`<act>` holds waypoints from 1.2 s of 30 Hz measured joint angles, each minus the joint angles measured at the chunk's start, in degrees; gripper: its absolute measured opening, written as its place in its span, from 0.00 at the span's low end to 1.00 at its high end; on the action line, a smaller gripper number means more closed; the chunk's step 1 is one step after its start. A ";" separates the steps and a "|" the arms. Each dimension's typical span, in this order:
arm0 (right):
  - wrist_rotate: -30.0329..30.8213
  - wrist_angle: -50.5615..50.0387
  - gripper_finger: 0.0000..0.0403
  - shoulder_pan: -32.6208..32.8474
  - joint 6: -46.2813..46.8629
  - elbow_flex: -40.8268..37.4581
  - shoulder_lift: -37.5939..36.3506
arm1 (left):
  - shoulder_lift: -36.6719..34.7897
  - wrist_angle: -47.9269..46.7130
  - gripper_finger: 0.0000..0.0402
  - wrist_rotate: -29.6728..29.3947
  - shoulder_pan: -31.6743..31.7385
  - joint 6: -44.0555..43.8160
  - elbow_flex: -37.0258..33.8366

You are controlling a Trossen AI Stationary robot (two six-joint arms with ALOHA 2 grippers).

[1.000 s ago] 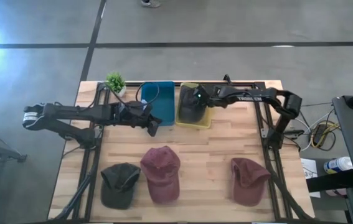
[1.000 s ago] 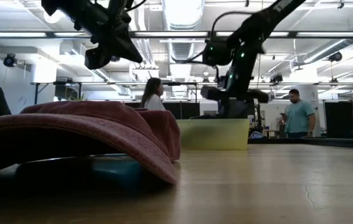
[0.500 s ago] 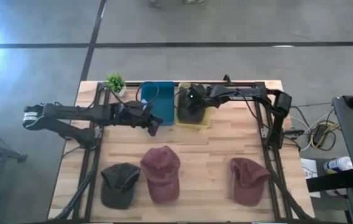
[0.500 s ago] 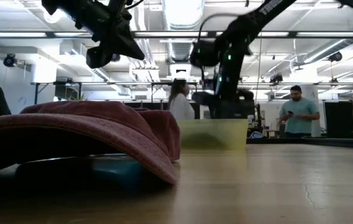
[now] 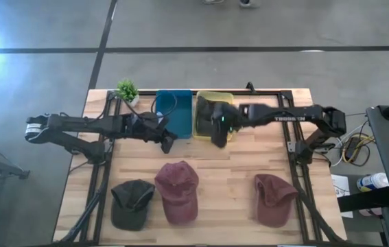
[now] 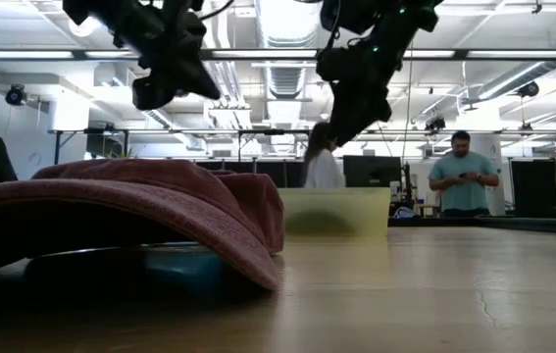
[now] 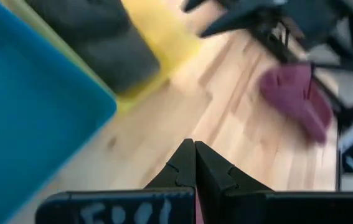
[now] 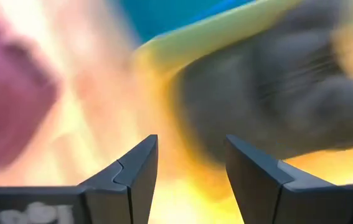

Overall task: Pick & Place hat
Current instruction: Put the black cap into the yellow bin

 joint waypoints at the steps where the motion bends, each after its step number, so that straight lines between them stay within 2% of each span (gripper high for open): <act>1: -1.59 -0.10 0.44 1.65 1.16 -0.64 0.13 | 0.00 -1.46 0.00 1.34 -0.26 0.09 0.00; 6: -6.98 3.35 0.44 9.52 6.08 -1.66 2.67 | -0.02 -8.90 0.00 10.69 -4.38 0.70 0.00; 9: -7.11 6.46 0.44 12.95 6.62 -1.61 4.07 | -0.04 -15.06 0.00 11.97 -10.93 -1.25 0.00; 12: -6.67 6.59 0.44 14.55 8.04 -1.22 5.01 | -0.07 -20.45 0.00 8.15 -19.39 -5.24 0.00; 15: -5.80 6.35 0.44 14.97 8.27 -1.23 5.18 | -0.07 -21.77 0.00 4.21 -27.56 -11.98 0.00; 22: -5.80 6.50 0.44 15.11 8.33 -1.58 5.09 | 0.71 -21.23 0.00 -7.04 -40.30 -34.91 0.00; 25: -4.03 6.52 0.44 15.58 8.17 -1.59 5.05 | 2.78 -21.42 0.00 -11.92 -43.03 -42.77 0.00; 29: -2.96 6.12 0.44 16.56 6.43 -1.66 4.91 | 7.60 -21.81 0.05 -12.06 -44.40 -52.98 0.88; 32: -2.93 5.80 0.44 17.44 5.52 -1.86 4.75 | 11.78 -22.38 0.11 -11.96 -45.22 -53.58 3.99; 36: -2.83 5.79 0.44 18.65 5.27 -2.73 4.66 | 17.68 -29.07 0.17 -12.87 -45.25 -53.64 9.70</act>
